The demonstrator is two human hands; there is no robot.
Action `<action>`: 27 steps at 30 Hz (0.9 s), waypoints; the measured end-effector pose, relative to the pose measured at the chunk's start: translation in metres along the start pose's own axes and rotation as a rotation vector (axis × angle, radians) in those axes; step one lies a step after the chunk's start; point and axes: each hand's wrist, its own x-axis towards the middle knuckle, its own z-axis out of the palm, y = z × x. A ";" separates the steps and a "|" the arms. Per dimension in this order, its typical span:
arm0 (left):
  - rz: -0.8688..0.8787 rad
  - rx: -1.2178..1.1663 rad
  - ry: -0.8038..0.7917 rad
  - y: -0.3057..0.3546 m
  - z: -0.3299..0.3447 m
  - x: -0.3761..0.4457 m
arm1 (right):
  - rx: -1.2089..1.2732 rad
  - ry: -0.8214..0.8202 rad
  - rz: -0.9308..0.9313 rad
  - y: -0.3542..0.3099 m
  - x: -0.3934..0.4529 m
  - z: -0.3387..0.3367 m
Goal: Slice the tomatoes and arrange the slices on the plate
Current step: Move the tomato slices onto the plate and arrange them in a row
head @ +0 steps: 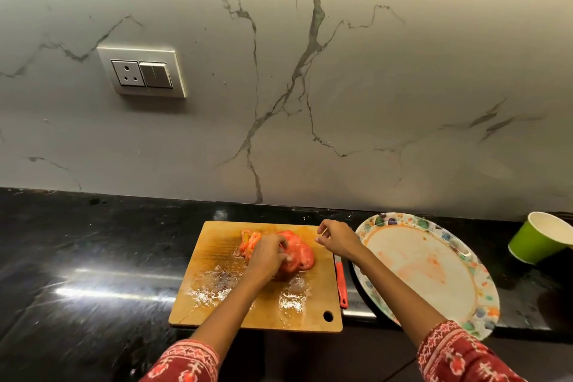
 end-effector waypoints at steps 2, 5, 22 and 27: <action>-0.025 -0.052 0.012 -0.005 -0.013 -0.001 | 0.016 -0.011 0.013 0.001 0.001 0.001; -0.069 -0.099 0.032 -0.010 -0.026 0.000 | 0.046 -0.041 -0.014 -0.005 0.000 0.011; -0.031 -0.248 0.022 -0.012 -0.031 0.007 | 0.112 -0.010 -0.046 0.001 -0.026 0.011; 0.047 -0.311 -0.005 0.000 -0.030 0.011 | 0.357 0.187 -0.036 -0.008 -0.041 -0.014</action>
